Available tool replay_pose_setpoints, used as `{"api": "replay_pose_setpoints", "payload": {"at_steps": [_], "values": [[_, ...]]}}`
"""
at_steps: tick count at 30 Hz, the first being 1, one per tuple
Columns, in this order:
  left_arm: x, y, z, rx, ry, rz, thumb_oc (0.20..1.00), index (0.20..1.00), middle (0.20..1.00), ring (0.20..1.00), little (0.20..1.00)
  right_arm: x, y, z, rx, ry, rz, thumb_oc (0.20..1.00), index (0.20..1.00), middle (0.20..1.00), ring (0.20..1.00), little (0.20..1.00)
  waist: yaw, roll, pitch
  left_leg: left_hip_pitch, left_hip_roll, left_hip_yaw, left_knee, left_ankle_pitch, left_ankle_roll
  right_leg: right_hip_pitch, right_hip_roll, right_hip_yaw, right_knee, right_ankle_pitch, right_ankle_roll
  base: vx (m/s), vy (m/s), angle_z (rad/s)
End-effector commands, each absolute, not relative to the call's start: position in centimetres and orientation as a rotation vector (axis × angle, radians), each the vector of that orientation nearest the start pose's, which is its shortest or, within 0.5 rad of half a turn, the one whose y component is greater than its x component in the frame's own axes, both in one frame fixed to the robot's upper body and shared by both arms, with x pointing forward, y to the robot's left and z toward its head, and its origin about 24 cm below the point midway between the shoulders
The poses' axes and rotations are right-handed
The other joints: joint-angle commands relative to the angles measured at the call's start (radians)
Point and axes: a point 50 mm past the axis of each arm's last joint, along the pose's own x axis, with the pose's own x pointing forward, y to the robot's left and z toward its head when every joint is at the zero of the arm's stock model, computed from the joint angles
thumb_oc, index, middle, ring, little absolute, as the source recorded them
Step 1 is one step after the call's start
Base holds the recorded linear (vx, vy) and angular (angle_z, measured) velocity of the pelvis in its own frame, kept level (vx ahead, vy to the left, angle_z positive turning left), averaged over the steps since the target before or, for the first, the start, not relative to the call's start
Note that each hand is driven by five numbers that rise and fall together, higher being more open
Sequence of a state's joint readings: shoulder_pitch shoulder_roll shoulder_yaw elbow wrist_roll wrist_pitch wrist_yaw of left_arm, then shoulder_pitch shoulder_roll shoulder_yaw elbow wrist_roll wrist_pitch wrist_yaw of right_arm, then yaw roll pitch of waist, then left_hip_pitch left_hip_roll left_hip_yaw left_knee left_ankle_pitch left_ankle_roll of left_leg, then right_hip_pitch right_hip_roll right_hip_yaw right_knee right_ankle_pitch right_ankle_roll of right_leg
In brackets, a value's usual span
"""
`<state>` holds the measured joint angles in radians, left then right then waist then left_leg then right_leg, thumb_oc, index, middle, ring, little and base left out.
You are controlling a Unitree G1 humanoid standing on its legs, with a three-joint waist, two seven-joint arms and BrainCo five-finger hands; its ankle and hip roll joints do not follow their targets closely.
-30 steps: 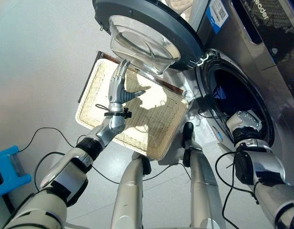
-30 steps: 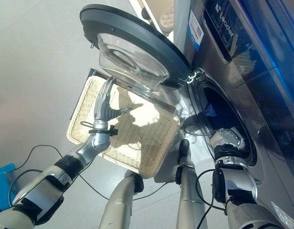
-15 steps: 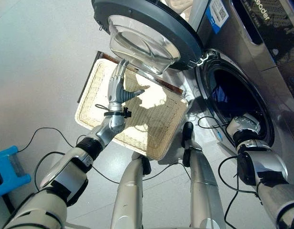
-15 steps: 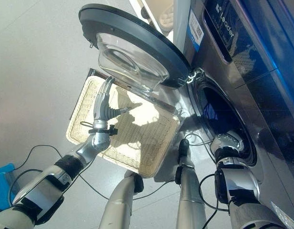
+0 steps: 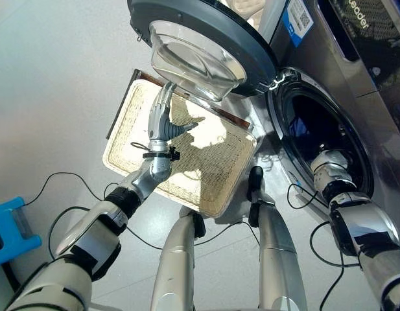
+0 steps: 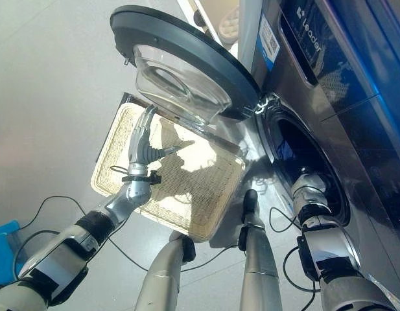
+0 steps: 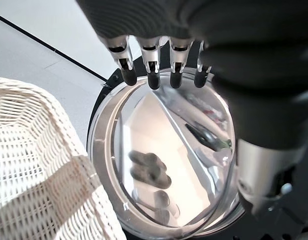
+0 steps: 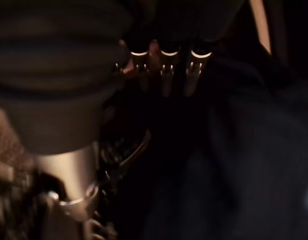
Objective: Put the clothes into the washing machine.
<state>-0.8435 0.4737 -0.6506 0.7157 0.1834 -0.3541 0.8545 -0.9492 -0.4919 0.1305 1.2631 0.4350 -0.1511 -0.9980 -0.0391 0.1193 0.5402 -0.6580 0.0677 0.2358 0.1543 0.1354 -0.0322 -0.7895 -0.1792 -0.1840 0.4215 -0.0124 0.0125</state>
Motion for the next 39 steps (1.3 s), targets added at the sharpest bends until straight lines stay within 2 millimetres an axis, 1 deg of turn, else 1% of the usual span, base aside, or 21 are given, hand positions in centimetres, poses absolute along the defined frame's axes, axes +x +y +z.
{"api": "replay_pose_setpoints", "payload": {"at_steps": [1, 6, 7, 12, 13, 14, 16, 17, 20, 21, 27, 30, 34, 39], "values": [[36.1, 12.7, 16.8, 0.655, -0.829, 0.261, 1.0, 1.0, 1.0, 1.0, 1.0, 34.4, -32.5, 12.1, -0.341, 0.104, -1.321, 1.0, 1.0, 1.0, 1.0, 1.0, -0.007, 0.044, -0.02, -0.043, -0.037, 0.044, 0.154, -0.151, -0.038, 0.0, 0.014, -0.032, 0.022, -0.004, 0.107, 0.0, 0.035, -0.02], [35.9, 12.5, 16.5, 0.642, -0.835, 0.263, 1.0, 1.0, 1.0, 1.0, 1.0, 34.5, -31.7, 11.7, -0.489, 0.096, -1.298, 1.0, 1.0, 1.0, 1.0, 1.0, -0.007, 0.052, -0.02, -0.048, -0.036, 0.048, 0.148, -0.15, -0.037, -0.008, 0.015, -0.029, 0.018, -0.004, 0.109, 0.0, 0.024, -0.03], [35.9, 12.4, 16.4, 0.637, -0.836, 0.268, 1.0, 1.0, 1.0, 1.0, 1.0, 34.6, -31.3, 11.6, -0.538, 0.065, -1.275, 1.0, 1.0, 1.0, 1.0, 1.0, -0.008, 0.054, -0.02, -0.051, -0.034, 0.05, 0.146, -0.15, -0.038, -0.012, 0.015, -0.027, 0.016, -0.003, 0.11, 0.0, 0.0, 0.0], [35.7, 12.5, 16.2, 0.621, -0.832, 0.283, 1.0, 1.0, 1.0, 1.0, 1.0, 34.8, -30.0, 11.5, -0.603, -0.023, -1.248, 1.0, 1.0, 1.0, 1.0, 1.0, -0.013, 0.053, -0.02, -0.054, -0.033, 0.054, 0.139, -0.147, -0.039, -0.015, 0.02, -0.022, 0.007, -0.003, 0.11, 0.0, 0.021, -0.01], [35.6, 12.4, 16.1, 0.618, -0.833, 0.284, 1.0, 1.0, 1.0, 1.0, 1.0, 34.9, -29.6, 11.5, -0.637, -0.058, -1.235, 1.0, 1.0, 1.0, 1.0, 1.0, -0.015, 0.053, -0.02, -0.056, -0.032, 0.056, 0.138, -0.147, -0.039, -0.017, 0.021, -0.02, 0.006, -0.003, 0.111, 0.0, 0.031, -0.04], [35.6, 12.3, 16.0, 0.621, -0.837, 0.283, 1.0, 1.0, 1.0, 1.0, 1.0, 35.0, -29.0, 11.7, -0.734, -0.123, -1.194, 1.0, 1.0, 1.0, 1.0, 1.0, -0.018, 0.053, -0.02, -0.055, -0.032, 0.059, 0.135, -0.146, -0.039, -0.016, 0.021, -0.02, 0.001, -0.001, 0.111, 0.0, 0.026, -0.04], [35.6, 12.2, 16.0, 0.617, -0.838, 0.285, 1.0, 1.0, 1.0, 1.0, 1.0, 35.3, -28.5, 12.0, -0.803, -0.165, -1.15, 1.0, 1.0, 1.0, 1.0, 1.0, -0.02, 0.054, -0.02, -0.055, -0.032, 0.06, 0.134, -0.145, -0.039, -0.016, 0.022, -0.018, -0.001, 0.001, 0.112, 0.0, 0.009, -0.02], [35.6, 12.2, 16.3, 0.614, -0.84, 0.289, 1.0, 1.0, 1.0, 1.0, 1.0, 35.6, -28.0, 12.5, -0.874, -0.214, -1.104, 1.0, 1.0, 1.0, 1.0, 1.0, -0.02, 0.054, -0.02, -0.058, -0.031, 0.062, 0.132, -0.143, -0.039, -0.02, 0.021, -0.018, -0.003, 0.002, 0.113, 0.0, 0.0, 0.0], [35.7, 12.3, 16.3, 0.613, -0.841, 0.292, 1.0, 1.0, 1.0, 1.0, 1.0, 35.8, -27.6, 12.6, -0.914, -0.243, -1.068, 1.0, 1.0, 1.0, 1.0, 1.0, -0.021, 0.053, -0.02, -0.06, -0.031, 0.064, 0.132, -0.142, -0.039, -0.021, 0.02, -0.018, -0.006, 0.003, 0.114, -0.01, -0.004, -0.03], [35.6, 12.5, 16.2, 0.616, -0.844, 0.298, 1.0, 1.0, 1.0, 1.0, 1.0, 36.0, -26.8, 12.6, -0.982, -0.3, -1.007, 1.0, 1.0, 1.0, 1.0, 1.0, -0.021, 0.049, -0.02, -0.063, -0.029, 0.063, 0.13, -0.141, -0.04, -0.021, 0.02, -0.018, -0.011, 0.005, 0.115, 0.0, 0.0, 0.0], [35.8, 12.6, 16.4, 0.621, -0.85, 0.3, 1.0, 1.0, 1.0, 1.0, 1.0, 36.6, -25.5, 13.0, -1.089, -0.375, -0.895, 1.0, 1.0, 1.0, 1.0, 1.0, -0.017, 0.044, -0.02, -0.072, -0.028, 0.059, 0.126, -0.134, -0.042, -0.024, 0.021, -0.022, -0.019, 0.009, 0.116, 0.0, -0.006, 0.0], [35.8, 12.4, 16.6, 0.62, -0.857, 0.298, 1.0, 1.0, 1.0, 1.0, 1.0, 37.0, -25.0, 13.4, -1.139, -0.393, -0.85, 1.0, 1.0, 1.0, 1.0, 1.0, -0.013, 0.044, -0.02, -0.079, -0.027, 0.057, 0.127, -0.132, -0.043, -0.028, 0.018, -0.025, -0.021, 0.011, 0.117, 0.0, 0.0, 0.0], [35.9, 12.3, 17.0, 0.621, -0.862, 0.294, 1.0, 1.0, 1.0, 1.0, 1.0, 37.3, -24.9, 13.5, -1.162, -0.363, -0.829, 1.0, 1.0, 1.0, 1.0, 1.0, -0.01, 0.043, -0.02, -0.085, -0.027, 0.054, 0.127, -0.127, -0.045, -0.031, 0.017, -0.029, -0.023, 0.015, 0.117, 0.0, 0.0, 0.0], [35.9, 12.1, 17.5, 0.608, -0.885, 0.289, 1.0, 1.0, 1.0, 1.0, 1.0, 37.5, -25.5, 13.4, -1.181, -0.274, -0.83, 1.0, 1.0, 1.0, 1.0, 1.0, -0.004, 0.049, -0.02, -0.097, -0.028, 0.054, 0.131, -0.125, -0.044, -0.042, 0.007, -0.035, -0.022, 0.019, 0.118, 0.0, -0.013, 0.0]]}}
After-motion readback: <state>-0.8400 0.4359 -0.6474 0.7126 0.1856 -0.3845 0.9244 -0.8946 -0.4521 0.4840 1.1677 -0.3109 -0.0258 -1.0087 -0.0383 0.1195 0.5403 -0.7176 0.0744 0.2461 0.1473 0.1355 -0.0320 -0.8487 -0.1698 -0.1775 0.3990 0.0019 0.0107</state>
